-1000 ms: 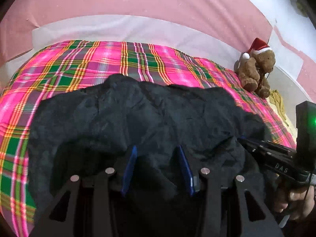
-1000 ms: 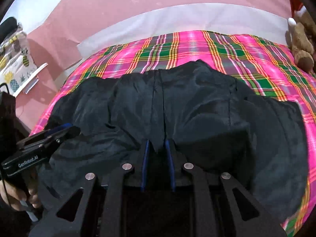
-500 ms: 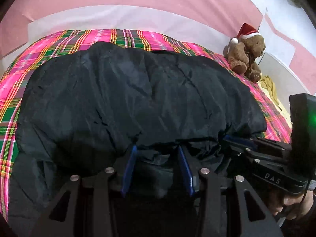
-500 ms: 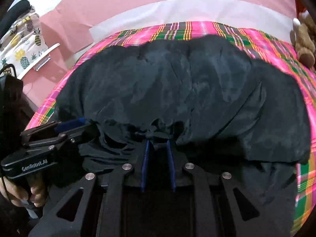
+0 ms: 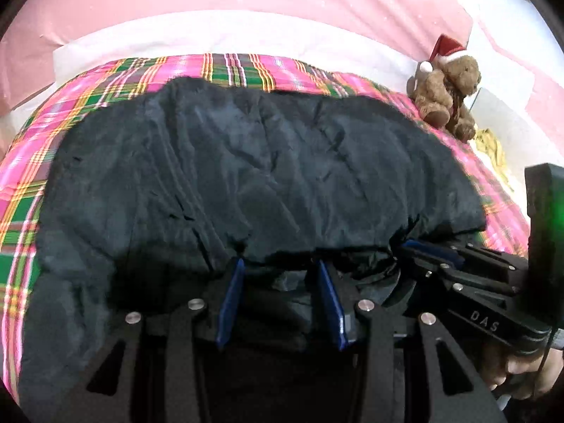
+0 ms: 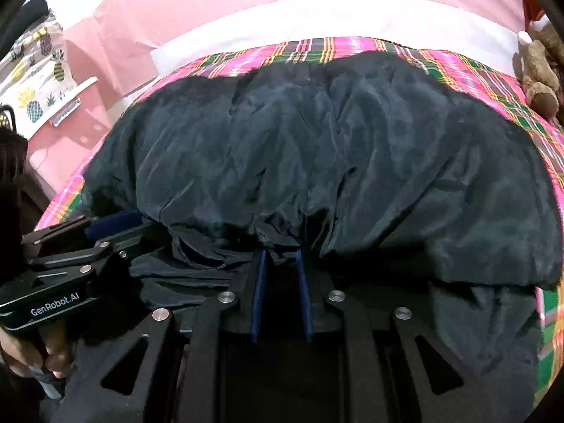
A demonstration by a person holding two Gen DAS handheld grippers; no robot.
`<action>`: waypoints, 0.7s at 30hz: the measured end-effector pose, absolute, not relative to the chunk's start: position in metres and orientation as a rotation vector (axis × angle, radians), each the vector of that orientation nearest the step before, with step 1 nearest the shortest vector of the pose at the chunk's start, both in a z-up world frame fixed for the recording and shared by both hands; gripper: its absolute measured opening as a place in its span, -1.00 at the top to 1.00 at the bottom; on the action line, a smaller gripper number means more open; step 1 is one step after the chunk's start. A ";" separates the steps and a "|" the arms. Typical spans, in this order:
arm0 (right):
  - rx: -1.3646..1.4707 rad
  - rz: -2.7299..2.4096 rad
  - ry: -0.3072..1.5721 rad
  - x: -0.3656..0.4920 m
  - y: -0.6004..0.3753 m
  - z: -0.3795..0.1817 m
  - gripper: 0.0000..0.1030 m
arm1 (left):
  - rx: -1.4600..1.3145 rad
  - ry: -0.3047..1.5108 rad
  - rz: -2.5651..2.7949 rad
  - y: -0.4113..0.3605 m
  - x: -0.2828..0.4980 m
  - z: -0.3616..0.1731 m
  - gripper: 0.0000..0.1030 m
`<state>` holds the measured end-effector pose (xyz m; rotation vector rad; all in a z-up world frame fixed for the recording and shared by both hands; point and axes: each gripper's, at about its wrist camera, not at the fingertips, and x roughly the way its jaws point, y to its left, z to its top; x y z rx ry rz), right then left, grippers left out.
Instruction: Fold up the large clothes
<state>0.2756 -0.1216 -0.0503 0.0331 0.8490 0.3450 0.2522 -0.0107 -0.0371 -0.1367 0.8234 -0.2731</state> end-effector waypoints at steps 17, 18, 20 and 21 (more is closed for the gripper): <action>0.003 0.311 0.858 0.259 -0.117 -0.066 0.63 | -0.149 0.849 -0.275 -0.016 0.243 -0.058 0.11; 0.005 0.311 0.857 0.259 -0.117 -0.067 0.63 | -0.148 0.848 -0.275 -0.017 0.243 -0.059 0.11; 0.008 0.313 0.858 0.260 -0.117 -0.067 0.63 | -0.147 0.848 -0.273 -0.018 0.243 -0.058 0.11; 0.008 0.313 0.858 0.259 -0.117 -0.067 0.63 | -0.149 0.847 -0.272 -0.018 0.242 -0.058 0.11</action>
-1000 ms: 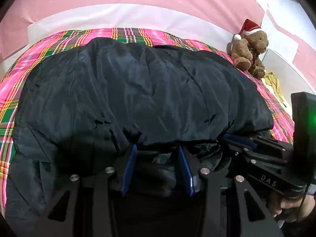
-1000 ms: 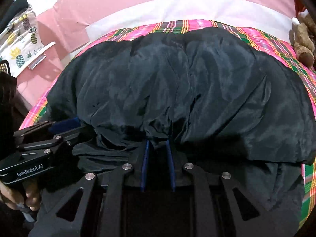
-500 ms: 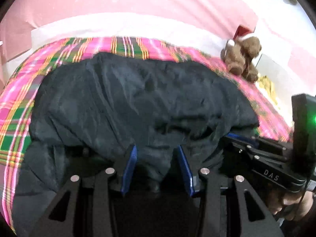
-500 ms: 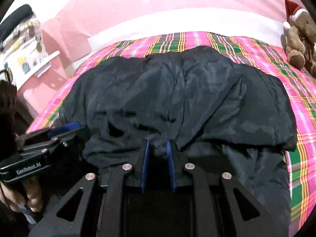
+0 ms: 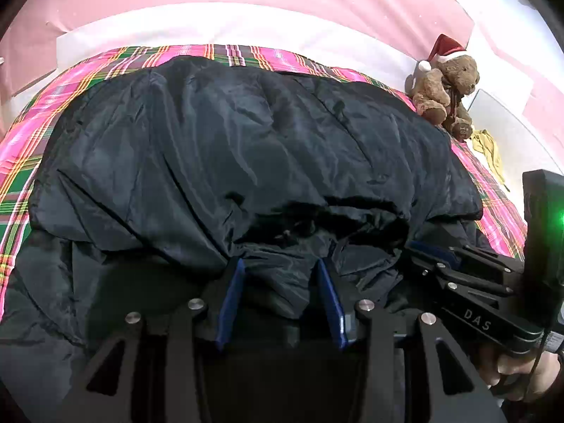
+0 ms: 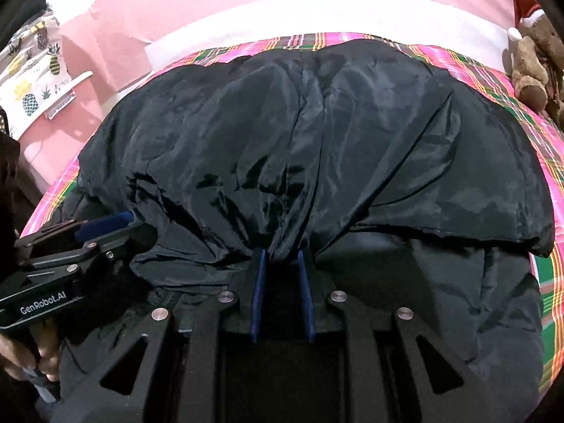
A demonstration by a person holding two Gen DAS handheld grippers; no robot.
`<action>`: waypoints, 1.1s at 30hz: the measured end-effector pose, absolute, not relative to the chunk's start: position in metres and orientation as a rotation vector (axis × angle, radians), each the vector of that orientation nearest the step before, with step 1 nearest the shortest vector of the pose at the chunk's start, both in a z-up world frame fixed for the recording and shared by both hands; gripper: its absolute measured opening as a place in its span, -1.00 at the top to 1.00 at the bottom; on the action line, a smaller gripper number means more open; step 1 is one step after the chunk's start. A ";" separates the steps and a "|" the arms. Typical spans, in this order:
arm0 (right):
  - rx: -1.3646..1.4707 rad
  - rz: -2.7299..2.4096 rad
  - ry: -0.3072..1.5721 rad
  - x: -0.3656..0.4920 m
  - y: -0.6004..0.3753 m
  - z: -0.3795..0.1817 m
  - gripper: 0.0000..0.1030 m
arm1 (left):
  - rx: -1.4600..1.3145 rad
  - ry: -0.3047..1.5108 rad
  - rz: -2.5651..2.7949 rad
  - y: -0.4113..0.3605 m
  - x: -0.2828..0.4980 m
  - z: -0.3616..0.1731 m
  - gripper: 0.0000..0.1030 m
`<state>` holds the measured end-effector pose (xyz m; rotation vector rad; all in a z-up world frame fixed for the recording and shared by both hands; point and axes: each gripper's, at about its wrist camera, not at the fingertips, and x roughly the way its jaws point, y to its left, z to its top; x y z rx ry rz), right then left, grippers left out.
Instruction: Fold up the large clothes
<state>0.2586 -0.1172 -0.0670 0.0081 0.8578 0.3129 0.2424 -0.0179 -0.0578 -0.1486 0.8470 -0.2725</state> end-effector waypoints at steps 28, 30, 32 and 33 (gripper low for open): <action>0.074 0.259 0.726 0.044 -0.172 -0.006 0.17 | -0.174 0.753 -0.226 -0.004 0.036 0.003 0.11; 0.062 0.261 0.728 0.032 -0.173 -0.008 0.14 | -0.170 0.752 -0.223 -0.006 0.023 0.003 0.10; 0.058 0.259 0.727 0.020 -0.175 -0.009 0.12 | -0.157 0.748 -0.214 -0.005 0.012 0.003 0.06; 0.057 0.257 0.727 0.014 -0.177 -0.010 0.11 | -0.152 0.746 -0.211 -0.004 0.008 0.003 0.05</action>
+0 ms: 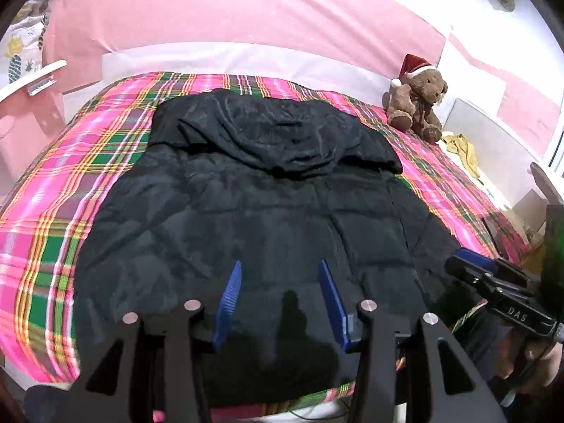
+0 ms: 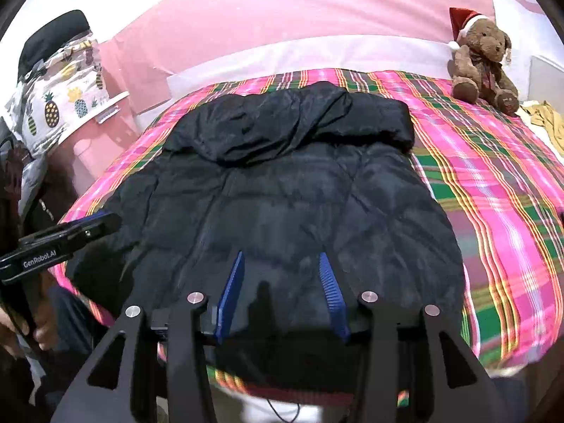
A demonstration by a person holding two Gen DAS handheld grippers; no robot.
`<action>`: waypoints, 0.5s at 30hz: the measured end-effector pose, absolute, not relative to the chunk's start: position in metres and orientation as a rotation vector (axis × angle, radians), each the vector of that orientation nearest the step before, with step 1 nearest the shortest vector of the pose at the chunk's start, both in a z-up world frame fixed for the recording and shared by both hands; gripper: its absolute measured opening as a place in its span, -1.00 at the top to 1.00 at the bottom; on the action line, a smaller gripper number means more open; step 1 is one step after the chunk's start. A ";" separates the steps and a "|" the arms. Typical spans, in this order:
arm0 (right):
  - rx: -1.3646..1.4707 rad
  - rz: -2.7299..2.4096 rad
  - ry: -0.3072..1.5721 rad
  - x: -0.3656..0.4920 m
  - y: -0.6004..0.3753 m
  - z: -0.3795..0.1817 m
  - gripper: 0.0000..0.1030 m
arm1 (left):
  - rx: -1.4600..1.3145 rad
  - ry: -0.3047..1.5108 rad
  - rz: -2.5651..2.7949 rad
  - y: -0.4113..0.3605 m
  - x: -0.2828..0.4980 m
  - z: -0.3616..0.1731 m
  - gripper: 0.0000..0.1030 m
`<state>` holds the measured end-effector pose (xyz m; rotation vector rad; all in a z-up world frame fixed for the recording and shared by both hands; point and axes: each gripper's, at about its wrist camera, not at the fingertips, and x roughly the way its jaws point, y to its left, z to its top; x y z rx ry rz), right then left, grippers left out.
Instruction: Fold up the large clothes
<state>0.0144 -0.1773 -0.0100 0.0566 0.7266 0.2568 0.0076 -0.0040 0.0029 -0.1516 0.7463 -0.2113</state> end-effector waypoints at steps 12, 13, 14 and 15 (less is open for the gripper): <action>0.126 0.175 0.742 0.001 -0.216 -0.025 0.10 | -0.134 0.739 -0.133 0.019 -0.006 -0.002 -0.04; 0.131 0.170 0.744 0.002 -0.219 -0.025 0.09 | -0.136 0.738 -0.120 0.024 -0.005 -0.003 -0.06; 0.138 0.162 0.747 0.003 -0.223 -0.026 0.09 | -0.135 0.737 -0.106 0.028 -0.003 -0.004 -0.07; 0.147 0.152 0.751 0.005 -0.228 -0.027 0.07 | -0.133 0.736 -0.093 0.032 -0.003 -0.005 -0.09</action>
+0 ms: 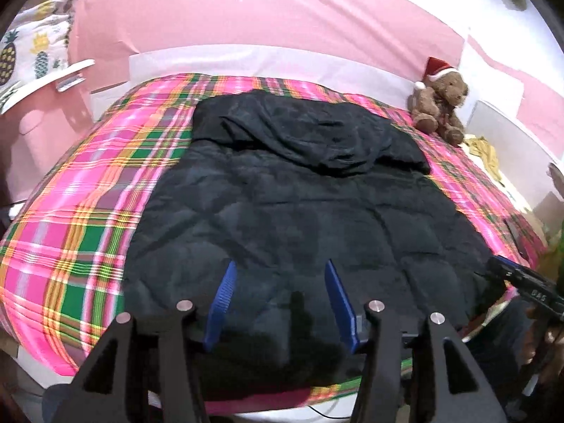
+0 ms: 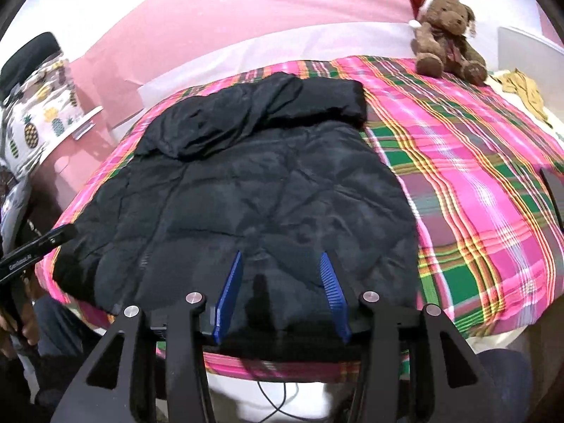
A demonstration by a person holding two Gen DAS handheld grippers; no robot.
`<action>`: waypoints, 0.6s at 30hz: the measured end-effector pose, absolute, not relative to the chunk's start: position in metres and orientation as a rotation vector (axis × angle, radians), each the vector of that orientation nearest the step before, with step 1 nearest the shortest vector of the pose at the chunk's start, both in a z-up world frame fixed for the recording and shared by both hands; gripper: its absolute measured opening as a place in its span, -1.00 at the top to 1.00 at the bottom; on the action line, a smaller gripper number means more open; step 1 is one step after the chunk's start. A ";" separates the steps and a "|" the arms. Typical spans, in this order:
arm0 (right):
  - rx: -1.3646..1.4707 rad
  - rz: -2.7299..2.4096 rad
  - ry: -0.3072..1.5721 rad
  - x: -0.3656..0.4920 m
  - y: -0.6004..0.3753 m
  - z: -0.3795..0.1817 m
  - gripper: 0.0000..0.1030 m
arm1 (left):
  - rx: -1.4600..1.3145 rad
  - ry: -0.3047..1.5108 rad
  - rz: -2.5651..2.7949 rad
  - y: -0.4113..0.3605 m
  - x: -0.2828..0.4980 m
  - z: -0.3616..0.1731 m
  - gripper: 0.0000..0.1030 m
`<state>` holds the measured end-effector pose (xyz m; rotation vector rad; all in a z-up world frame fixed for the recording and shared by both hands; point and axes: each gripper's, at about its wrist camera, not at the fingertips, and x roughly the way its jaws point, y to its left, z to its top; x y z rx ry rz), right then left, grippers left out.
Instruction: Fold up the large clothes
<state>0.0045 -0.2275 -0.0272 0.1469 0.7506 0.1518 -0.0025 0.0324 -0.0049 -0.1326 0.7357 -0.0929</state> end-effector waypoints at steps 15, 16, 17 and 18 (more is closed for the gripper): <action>0.293 0.004 0.818 0.028 -0.302 -0.056 -0.11 | -0.178 0.775 0.087 0.118 0.011 -0.047 -0.26; 0.305 0.007 0.827 0.030 -0.304 -0.059 -0.11 | -0.181 0.780 0.085 0.120 0.011 -0.049 -0.27; 0.322 0.010 0.842 0.031 -0.307 -0.064 -0.11 | -0.182 0.779 0.085 0.121 0.011 -0.051 -0.28; 0.348 0.016 0.856 0.032 -0.309 -0.069 -0.12 | -0.188 0.776 0.084 0.121 0.009 -0.052 -0.30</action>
